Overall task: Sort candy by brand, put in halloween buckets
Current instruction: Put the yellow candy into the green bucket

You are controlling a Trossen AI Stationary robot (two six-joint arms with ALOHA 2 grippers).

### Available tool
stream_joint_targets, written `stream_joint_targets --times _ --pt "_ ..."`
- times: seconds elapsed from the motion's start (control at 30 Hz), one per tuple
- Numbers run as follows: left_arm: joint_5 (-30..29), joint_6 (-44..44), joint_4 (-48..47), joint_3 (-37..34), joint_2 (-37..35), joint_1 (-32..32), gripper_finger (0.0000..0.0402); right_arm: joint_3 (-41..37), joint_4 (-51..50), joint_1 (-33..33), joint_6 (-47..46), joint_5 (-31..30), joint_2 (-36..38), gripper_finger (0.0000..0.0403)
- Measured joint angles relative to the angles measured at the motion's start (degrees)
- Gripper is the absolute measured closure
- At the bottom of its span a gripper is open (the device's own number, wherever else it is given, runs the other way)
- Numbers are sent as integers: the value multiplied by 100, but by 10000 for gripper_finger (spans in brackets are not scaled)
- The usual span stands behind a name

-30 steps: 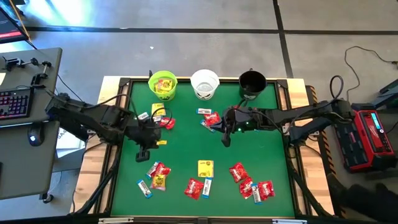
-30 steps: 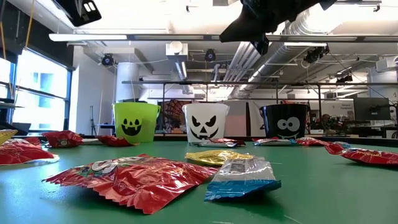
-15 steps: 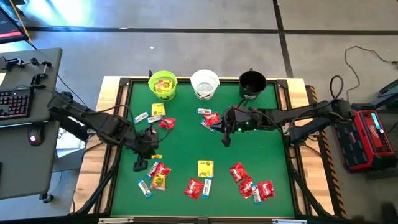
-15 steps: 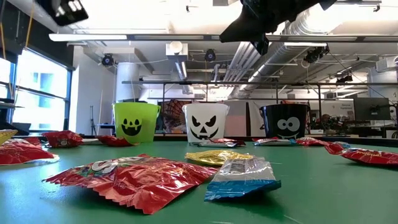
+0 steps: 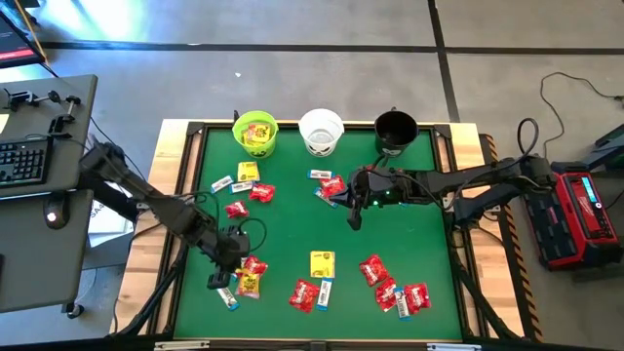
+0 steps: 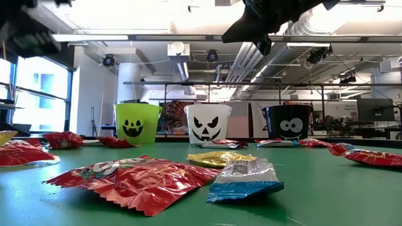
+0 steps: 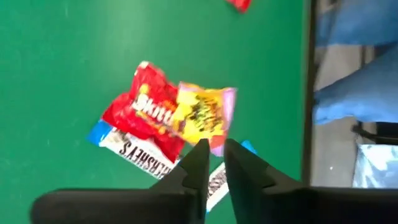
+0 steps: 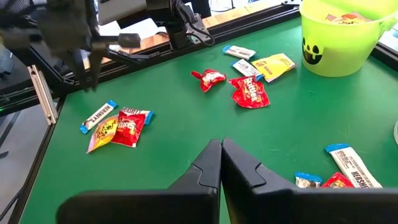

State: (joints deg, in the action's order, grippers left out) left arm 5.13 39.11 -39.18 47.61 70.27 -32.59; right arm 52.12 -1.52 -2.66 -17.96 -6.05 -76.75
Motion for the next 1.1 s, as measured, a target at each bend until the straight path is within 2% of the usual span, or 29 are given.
stream_joint_targets --times 0.23,0.4,0.9,1.0,1.1 --pt "-68 353 235 -145 555 -54 286 0 -2 0 0 -1 0 403" --pt "166 582 696 -305 856 -54 257 0 -2 0 0 -1 0 403" --pt "331 788 902 -305 1677 -45 257 0 -51 0 0 -1 0 403" --pt "334 929 1020 -305 1677 -30 268 0 -104 0 0 -2 0 403" --pt "331 1032 1132 -305 1677 0 297 0 -130 0 -9 -1 0 403"
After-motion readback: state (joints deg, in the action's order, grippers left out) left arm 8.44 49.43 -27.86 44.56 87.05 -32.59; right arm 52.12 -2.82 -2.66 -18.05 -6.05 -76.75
